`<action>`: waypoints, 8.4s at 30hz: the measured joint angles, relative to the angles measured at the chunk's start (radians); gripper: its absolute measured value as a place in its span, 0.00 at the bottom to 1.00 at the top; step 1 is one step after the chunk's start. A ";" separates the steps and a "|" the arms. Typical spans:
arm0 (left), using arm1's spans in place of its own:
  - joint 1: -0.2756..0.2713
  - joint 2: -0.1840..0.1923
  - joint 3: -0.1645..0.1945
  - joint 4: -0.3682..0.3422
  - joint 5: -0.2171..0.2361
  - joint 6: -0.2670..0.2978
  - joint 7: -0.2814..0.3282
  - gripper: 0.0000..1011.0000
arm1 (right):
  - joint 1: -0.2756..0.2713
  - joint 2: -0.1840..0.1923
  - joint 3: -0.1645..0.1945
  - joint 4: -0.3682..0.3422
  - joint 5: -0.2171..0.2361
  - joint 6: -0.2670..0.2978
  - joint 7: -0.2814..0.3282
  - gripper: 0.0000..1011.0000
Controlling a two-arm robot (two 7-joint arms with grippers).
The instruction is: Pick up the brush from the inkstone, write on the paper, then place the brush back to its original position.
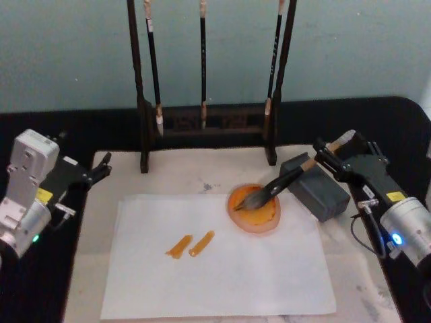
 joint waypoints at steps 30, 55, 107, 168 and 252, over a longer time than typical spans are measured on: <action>0.000 0.000 0.000 0.000 0.000 0.000 0.000 1.00 | -0.144 -0.047 0.262 -0.031 0.658 0.323 0.158 0.99; 0.000 0.000 0.000 0.000 0.000 0.000 0.000 1.00 | 0.082 -0.084 0.138 0.225 0.756 0.408 0.238 0.99; 0.000 0.000 0.000 0.000 0.000 0.000 0.000 1.00 | 0.273 -0.169 0.066 0.474 0.718 0.367 0.317 0.95; 0.000 0.000 0.000 0.000 0.000 0.000 0.000 1.00 | 0.256 -0.091 0.047 0.274 0.615 0.331 0.290 0.15; 0.000 0.000 0.000 0.000 0.000 0.000 0.000 1.00 | 0.233 -0.031 -0.119 -0.122 -0.044 0.395 0.436 0.15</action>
